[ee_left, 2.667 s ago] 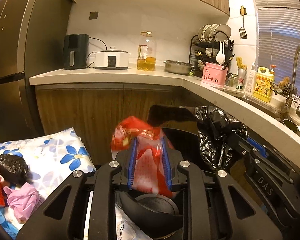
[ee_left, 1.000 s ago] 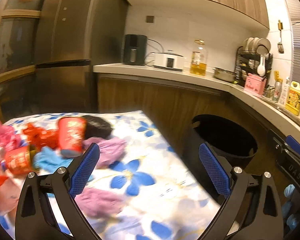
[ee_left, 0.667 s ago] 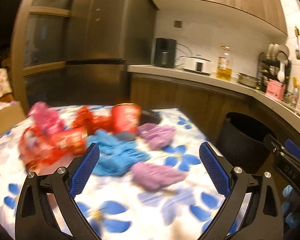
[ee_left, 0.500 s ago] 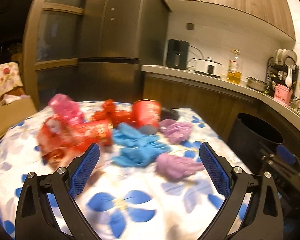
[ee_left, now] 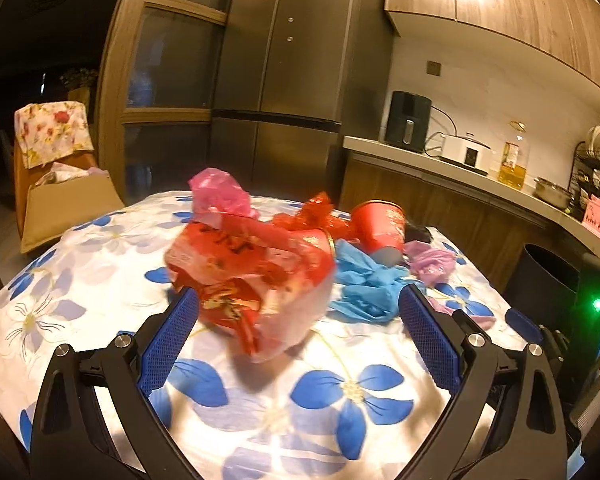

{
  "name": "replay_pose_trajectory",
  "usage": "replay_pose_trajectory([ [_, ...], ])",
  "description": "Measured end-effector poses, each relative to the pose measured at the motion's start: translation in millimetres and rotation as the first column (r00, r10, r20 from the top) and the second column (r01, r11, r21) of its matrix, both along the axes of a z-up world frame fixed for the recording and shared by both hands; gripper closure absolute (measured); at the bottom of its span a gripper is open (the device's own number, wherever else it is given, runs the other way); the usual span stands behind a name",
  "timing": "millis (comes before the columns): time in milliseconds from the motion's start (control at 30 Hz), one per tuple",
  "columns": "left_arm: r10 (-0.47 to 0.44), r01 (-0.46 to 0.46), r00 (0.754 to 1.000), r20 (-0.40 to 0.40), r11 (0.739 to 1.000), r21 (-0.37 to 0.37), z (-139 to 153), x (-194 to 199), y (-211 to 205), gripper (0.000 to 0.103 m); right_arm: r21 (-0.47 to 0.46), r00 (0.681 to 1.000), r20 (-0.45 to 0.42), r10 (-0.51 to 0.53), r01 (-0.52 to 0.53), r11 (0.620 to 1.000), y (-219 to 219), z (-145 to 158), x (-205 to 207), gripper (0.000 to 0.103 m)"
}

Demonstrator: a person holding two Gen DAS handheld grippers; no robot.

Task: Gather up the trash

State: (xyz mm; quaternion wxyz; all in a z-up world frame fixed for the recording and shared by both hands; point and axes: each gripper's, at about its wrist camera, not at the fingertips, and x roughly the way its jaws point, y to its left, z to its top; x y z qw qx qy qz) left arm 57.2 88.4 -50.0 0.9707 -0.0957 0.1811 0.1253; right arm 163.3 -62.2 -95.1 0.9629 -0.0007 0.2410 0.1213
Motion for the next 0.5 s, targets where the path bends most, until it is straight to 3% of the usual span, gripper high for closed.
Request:
replay_pose_trajectory([
  [167, 0.013, -0.013, 1.0, -0.002, 1.0, -0.012, -3.9, 1.2, 7.9, 0.007, -0.032, 0.999, -0.041, 0.01, -0.012, 0.999, 8.7, -8.1, 10.2, 0.049],
  [333, 0.005, -0.005, 1.0, -0.006, 1.0, -0.016, -6.4, 5.3, 6.6, 0.007, -0.047, 0.997, -0.069, 0.037, -0.041, 0.998, 13.5, -16.2, 13.7, 0.089],
  [400, 0.001, -0.001, 1.0, -0.007, 1.0, -0.016, -6.4, 7.6, 5.3, 0.007, -0.047, 0.996, -0.068, 0.05, -0.053, 0.997, 13.9, -16.2, 12.9, 0.099],
  [500, -0.004, 0.004, 1.0, -0.011, 1.0, -0.012, -7.7, 10.9, 3.8, 0.007, -0.038, 0.997, -0.042, 0.058, -0.059, 0.997, 11.9, -12.6, 7.0, 0.101],
])
